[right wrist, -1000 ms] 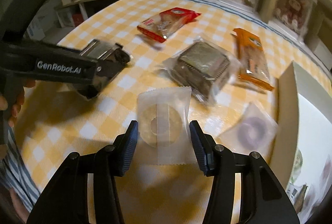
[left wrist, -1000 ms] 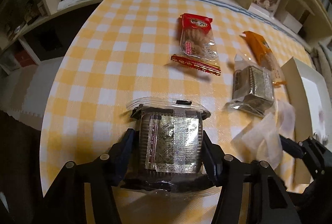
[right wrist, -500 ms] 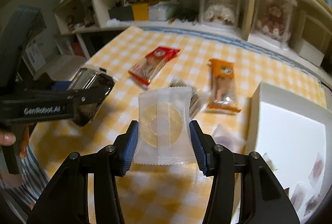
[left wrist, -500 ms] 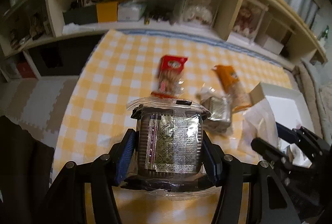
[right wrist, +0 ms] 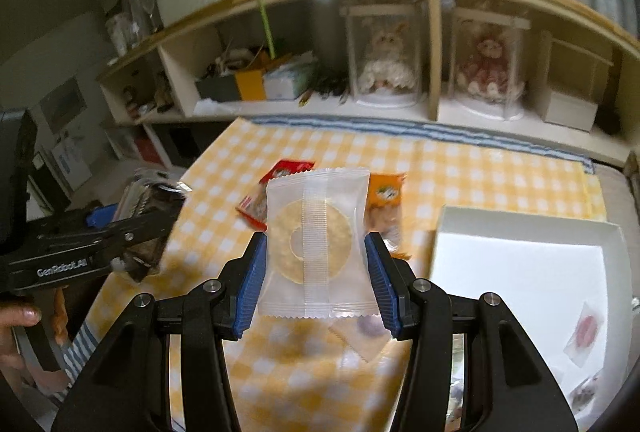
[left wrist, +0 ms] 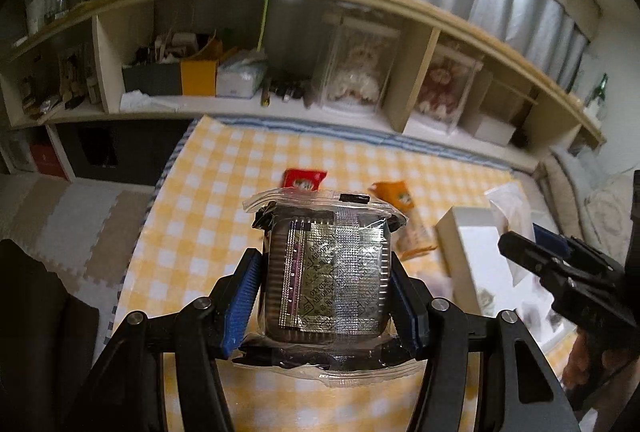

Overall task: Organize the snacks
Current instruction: 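Carry both snacks over the white tray and lower them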

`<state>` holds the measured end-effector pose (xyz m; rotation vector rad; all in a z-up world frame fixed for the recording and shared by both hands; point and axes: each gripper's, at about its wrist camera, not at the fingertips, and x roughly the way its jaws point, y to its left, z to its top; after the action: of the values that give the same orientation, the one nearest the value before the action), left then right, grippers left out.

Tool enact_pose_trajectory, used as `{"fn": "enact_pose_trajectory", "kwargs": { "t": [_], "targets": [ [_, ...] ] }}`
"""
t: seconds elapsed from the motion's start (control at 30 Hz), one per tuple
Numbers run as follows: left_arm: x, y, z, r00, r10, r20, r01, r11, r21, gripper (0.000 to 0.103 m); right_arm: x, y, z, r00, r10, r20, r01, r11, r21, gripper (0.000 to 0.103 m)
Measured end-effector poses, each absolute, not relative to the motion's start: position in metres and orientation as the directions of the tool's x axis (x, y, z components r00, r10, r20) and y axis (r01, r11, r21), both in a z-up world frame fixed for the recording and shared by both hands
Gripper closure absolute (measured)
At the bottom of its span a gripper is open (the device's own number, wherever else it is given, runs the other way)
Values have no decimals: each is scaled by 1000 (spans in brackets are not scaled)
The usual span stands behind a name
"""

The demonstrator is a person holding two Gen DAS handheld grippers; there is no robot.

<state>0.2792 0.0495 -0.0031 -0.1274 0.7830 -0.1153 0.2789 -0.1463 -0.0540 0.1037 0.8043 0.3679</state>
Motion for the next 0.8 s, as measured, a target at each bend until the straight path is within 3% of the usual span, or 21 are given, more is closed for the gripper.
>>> {"fn": "enact_pose_trajectory", "kwargs": {
  "t": [0.37, 0.8],
  "targets": [
    [254, 22, 29, 752, -248, -611, 142, 966, -216, 45, 262, -217, -25, 690, 289, -663, -197, 957, 212, 52],
    [296, -74, 10, 648, -421, -635, 305, 907, -290, 45, 258, -317, -26, 714, 154, -683, -10, 978, 210, 52]
  ]
}}
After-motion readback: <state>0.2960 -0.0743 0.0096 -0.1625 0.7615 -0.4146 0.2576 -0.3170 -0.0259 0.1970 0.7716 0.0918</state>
